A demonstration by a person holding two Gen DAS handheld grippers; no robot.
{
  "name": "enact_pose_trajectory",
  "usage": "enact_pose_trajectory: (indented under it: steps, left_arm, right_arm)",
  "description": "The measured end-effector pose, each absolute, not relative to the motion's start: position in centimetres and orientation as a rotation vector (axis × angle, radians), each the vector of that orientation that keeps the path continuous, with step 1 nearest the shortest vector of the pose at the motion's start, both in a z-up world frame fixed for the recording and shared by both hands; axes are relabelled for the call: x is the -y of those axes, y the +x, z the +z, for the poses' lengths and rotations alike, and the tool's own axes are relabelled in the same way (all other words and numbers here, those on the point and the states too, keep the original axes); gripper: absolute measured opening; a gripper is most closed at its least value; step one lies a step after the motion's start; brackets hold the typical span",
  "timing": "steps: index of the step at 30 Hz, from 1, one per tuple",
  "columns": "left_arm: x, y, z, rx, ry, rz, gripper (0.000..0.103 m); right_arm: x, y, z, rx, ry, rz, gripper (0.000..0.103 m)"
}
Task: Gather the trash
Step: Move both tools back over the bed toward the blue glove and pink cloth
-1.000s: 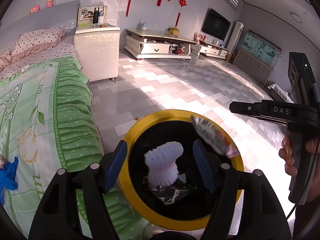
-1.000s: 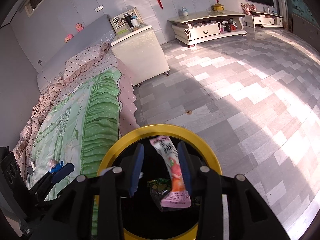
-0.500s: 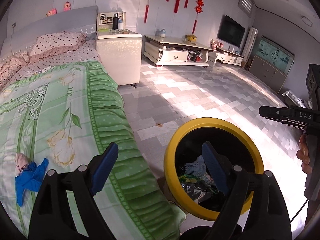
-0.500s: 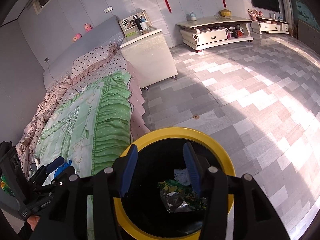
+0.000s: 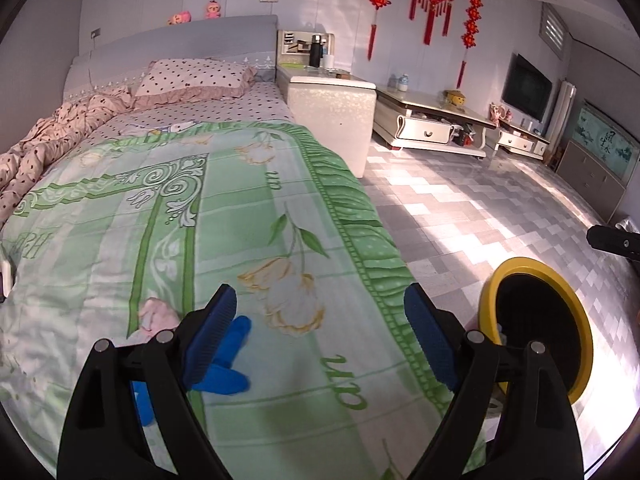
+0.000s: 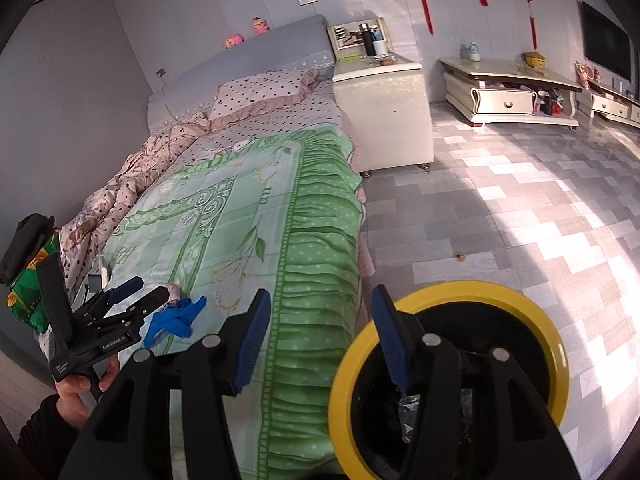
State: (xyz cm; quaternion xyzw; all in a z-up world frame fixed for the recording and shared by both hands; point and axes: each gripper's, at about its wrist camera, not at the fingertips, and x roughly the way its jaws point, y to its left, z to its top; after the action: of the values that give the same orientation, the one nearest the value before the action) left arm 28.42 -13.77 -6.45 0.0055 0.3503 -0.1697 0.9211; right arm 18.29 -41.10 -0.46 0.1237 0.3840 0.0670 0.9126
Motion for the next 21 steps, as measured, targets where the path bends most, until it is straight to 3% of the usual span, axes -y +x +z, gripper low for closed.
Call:
enact_pose_trajectory:
  steps: [12,21]
  left_arm:
    - [2.0,33.3,-11.1,-0.806,-0.058,-0.148,0.082]
    - [-0.8,36.5,-15.7,-0.9,-0.104,-0.119,0.082]
  right_arm:
    - [29.0,24.2,-4.4,-0.891,0.156,0.357,0.05]
    - [22.9,27.2,-9.0,-0.99,0.1,0.457,0.05]
